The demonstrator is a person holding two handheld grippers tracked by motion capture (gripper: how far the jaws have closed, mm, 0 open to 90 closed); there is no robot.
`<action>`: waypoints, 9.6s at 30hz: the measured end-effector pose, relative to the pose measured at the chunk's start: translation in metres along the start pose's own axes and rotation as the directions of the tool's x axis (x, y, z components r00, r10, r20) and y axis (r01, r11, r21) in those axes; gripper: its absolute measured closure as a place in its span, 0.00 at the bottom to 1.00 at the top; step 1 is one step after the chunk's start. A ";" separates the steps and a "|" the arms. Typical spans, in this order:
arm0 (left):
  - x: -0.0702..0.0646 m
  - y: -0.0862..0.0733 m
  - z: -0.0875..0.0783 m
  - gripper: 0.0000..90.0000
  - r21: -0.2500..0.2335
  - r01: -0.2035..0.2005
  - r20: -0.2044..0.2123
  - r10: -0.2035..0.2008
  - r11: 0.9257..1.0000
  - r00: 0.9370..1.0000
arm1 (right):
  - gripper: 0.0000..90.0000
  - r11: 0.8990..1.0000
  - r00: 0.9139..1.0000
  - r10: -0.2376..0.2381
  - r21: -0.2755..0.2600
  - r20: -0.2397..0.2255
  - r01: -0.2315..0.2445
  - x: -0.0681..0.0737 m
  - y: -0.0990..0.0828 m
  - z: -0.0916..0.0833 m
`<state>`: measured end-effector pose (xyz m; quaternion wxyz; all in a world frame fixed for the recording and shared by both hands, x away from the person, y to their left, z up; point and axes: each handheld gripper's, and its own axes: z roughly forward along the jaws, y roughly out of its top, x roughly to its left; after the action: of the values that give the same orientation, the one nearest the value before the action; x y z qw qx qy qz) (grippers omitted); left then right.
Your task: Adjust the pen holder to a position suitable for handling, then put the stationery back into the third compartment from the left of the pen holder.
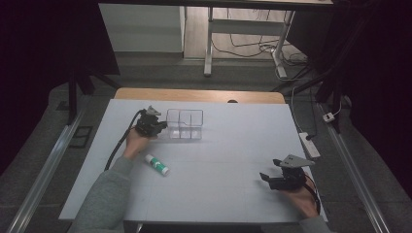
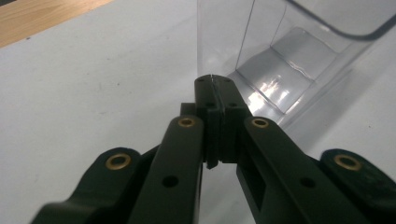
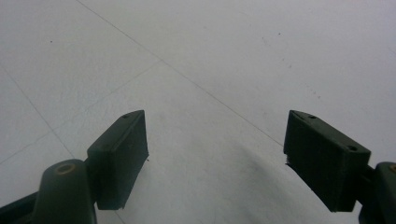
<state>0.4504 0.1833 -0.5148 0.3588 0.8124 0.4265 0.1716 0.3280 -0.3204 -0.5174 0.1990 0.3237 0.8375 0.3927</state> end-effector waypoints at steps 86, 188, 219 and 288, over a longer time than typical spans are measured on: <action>-0.040 0.007 -0.069 0.45 0.046 -0.208 0.141 0.200 0.977 0.970 | 0.24 1.000 1.000 0.004 -0.028 -0.025 -0.005 0.001 0.001 -0.001; -0.029 -0.024 -0.045 0.42 0.227 -0.824 0.548 0.632 0.519 0.548 | 0.25 1.000 1.000 0.018 -0.021 -0.015 -0.018 0.002 -0.006 -0.012; -0.037 -0.030 -0.074 0.72 0.110 -0.680 0.413 0.589 0.725 0.695 | 0.25 0.999 1.000 0.024 -0.026 -0.012 -0.024 0.003 -0.005 -0.009; -0.129 -0.005 -0.050 0.72 0.065 -0.506 0.330 0.460 0.860 0.824 | 0.25 0.997 0.998 -0.014 -0.071 -0.062 0.009 0.027 0.021 0.006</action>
<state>0.3438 0.1017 -0.4806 0.3028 0.9348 0.1580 0.0980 0.3200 -0.2880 -0.5066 0.1864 0.2992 0.8308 0.4307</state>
